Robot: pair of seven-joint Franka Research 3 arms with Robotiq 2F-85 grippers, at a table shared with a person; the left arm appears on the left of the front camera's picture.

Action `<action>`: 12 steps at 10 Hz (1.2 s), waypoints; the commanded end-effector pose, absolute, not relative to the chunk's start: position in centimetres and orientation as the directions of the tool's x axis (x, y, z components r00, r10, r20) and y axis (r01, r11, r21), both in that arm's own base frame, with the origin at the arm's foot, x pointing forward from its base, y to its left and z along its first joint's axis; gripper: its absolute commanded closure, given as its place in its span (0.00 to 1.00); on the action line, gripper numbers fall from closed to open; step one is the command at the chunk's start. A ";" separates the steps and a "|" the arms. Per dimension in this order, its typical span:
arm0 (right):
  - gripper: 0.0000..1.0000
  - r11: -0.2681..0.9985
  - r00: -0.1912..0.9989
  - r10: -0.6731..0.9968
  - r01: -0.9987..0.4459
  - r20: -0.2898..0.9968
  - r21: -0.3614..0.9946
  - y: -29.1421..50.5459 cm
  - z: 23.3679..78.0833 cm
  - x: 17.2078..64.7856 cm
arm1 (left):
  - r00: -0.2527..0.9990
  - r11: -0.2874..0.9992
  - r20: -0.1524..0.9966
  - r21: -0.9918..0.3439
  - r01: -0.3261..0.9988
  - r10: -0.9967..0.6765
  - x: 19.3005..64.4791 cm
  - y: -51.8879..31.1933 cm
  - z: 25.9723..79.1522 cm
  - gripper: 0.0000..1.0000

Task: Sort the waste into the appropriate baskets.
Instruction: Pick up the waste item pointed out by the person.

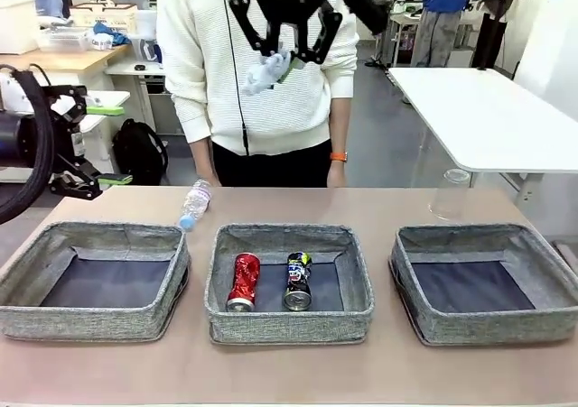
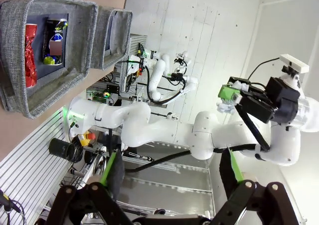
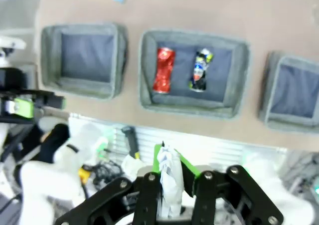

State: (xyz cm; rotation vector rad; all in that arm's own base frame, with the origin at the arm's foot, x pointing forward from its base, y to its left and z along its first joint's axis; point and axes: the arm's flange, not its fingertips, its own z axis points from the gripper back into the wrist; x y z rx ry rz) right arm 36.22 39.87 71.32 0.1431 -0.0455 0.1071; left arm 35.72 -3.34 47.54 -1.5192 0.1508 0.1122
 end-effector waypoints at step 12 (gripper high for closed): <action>0.93 0.972 0.967 0.227 -0.233 0.119 0.034 41.4 72.4 35.2 | 0.986 0.027 -0.165 -0.986 -0.164 -0.020 35.6 -3.5 47.9 0.00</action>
